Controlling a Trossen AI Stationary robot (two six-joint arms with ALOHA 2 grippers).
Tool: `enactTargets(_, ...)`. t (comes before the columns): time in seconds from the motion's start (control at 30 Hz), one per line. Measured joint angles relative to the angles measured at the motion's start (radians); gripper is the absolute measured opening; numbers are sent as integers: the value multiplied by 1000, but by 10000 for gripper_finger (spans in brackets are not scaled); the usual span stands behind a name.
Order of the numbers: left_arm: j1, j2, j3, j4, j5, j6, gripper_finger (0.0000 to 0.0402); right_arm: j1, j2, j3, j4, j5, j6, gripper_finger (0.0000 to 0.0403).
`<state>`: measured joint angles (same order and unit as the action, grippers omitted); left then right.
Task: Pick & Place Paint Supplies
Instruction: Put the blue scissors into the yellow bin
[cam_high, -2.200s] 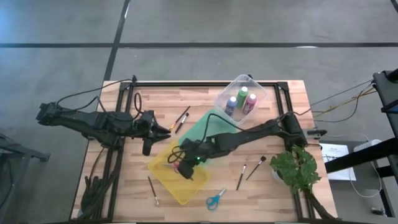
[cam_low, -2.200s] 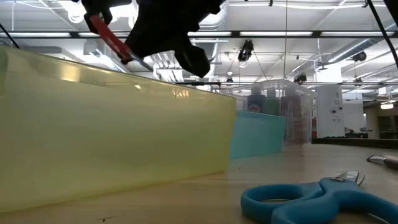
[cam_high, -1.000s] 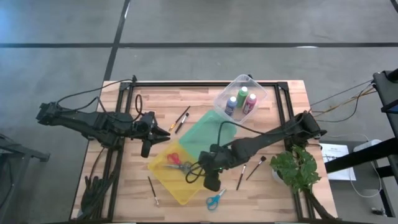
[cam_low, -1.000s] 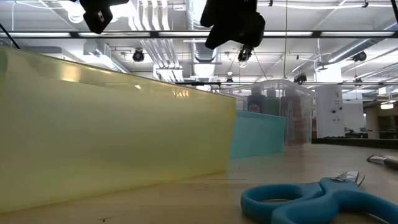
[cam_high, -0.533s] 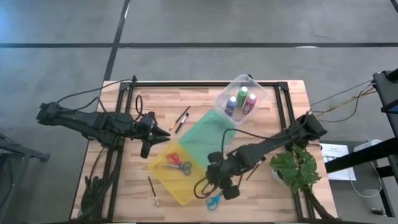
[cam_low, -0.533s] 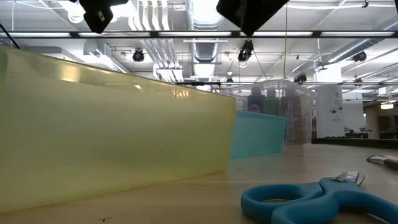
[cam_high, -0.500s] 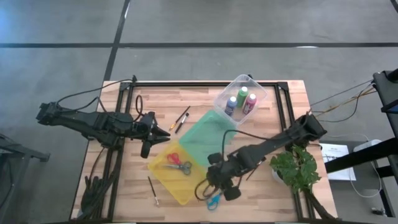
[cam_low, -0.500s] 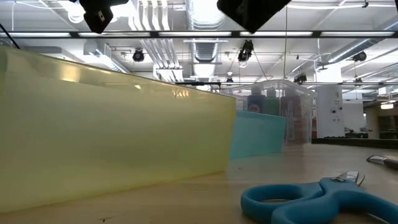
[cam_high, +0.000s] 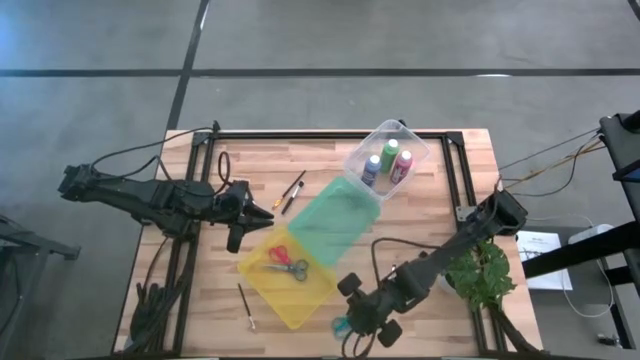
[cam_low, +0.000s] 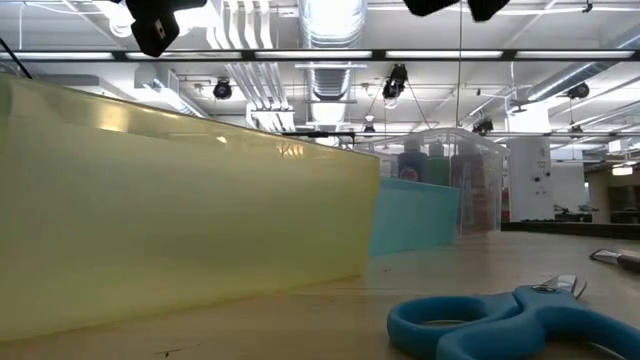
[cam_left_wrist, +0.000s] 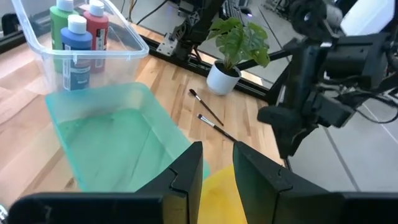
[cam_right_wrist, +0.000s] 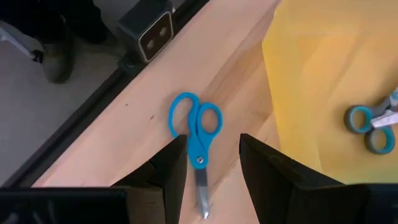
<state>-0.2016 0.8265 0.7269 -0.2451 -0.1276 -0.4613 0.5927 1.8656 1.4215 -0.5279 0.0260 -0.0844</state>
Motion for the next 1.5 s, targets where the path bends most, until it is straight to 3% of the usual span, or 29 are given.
enactTargets(0.43,0,1,-2,-2,-3,-20,98,19,13,-123,228,-74,-46,144)
enactTargets(0.87,0,9,-13,-22,-4,-20,98,52,218,15,171,-87,-41,143)
enactTargets(1.5,0,9,-13,-23,-3,-46,98,64,222,6,172,-76,-29,143)
